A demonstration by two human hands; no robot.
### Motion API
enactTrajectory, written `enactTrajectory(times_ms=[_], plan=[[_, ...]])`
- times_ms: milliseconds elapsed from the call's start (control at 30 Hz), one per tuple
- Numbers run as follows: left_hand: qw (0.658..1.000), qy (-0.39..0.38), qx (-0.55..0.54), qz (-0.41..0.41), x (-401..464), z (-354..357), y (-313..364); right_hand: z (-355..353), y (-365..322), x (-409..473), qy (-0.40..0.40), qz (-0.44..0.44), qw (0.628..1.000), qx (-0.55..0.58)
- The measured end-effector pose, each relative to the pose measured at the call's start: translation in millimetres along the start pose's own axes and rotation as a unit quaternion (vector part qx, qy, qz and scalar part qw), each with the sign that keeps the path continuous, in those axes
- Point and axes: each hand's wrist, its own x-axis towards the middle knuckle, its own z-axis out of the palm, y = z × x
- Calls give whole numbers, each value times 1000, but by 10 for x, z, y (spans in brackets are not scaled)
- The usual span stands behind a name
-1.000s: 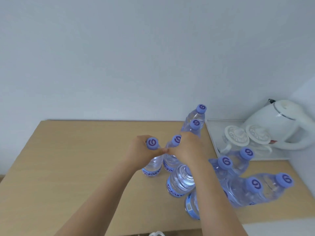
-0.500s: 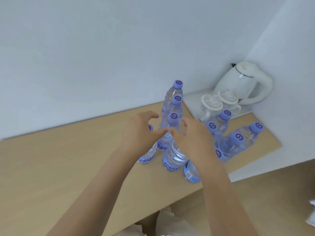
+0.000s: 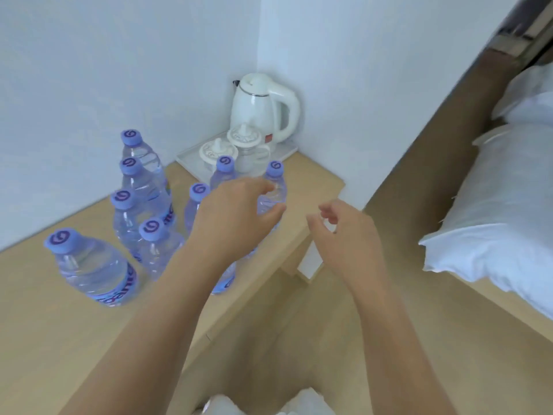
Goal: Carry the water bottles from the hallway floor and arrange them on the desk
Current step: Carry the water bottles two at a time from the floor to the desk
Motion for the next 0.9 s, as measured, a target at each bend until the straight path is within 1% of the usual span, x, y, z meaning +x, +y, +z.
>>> enactTrajectory(times_ms=[100, 300, 433, 600, 767, 900], plan=[[998, -42, 27, 26, 129, 467, 422, -301, 561, 58, 0, 33, 999, -26], [989, -132, 4, 60, 400, 1402, 1330, -972, 1745, 149, -35, 77, 995, -54], [983, -167, 12, 78, 566, 1944, 1852, -1419, 2370, 204, -20, 108, 993, -49], [967, -229, 35, 106, 855, 2509, 2383, -1819, 2945, 359, -5, 163, 985, -51], [952, -265, 45, 146, 1275, 3039, 2764, -2034, 3408, 669, 3, 207, 977, -50], [943, -281, 51, 173, 1774, 3446, 3003, -2120, 3744, 1113, 7, 228, 973, -45]])
